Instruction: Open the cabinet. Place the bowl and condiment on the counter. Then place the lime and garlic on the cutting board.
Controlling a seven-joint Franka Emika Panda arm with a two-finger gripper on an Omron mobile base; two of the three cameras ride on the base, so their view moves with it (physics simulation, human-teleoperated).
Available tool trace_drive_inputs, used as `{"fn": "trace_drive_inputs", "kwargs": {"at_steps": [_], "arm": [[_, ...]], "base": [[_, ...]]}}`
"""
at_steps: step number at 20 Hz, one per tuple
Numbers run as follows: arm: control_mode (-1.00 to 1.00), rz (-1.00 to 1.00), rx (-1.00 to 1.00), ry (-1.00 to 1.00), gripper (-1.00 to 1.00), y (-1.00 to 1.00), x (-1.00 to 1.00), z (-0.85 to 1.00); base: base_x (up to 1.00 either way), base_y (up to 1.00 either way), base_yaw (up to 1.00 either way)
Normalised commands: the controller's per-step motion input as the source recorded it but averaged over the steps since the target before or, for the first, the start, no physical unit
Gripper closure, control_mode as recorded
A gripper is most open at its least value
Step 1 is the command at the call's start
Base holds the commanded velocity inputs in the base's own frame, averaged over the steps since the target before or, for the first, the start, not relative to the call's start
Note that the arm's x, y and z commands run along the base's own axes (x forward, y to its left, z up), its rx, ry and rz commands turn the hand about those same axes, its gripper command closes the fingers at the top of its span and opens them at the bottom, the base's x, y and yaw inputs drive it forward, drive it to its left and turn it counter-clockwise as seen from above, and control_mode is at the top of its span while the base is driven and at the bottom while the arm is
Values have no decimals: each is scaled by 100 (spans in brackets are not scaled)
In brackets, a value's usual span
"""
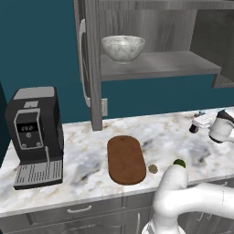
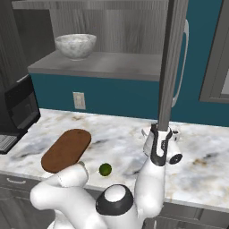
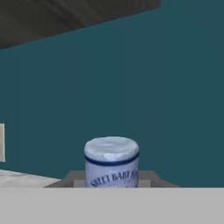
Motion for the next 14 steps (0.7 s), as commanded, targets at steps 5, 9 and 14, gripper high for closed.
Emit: {"fn": "trace_drive_inputs", "kwargs": {"at_steps": [5, 9, 14], "arm": [[-100, 0, -7, 0, 100, -3, 66, -29], [-100, 0, -5, 0, 100, -19, 57, -37], [-100, 2, 0, 0, 100, -51, 44, -46]], "base": [[0, 0, 0], [0, 0, 0], [0, 0, 0]]}}
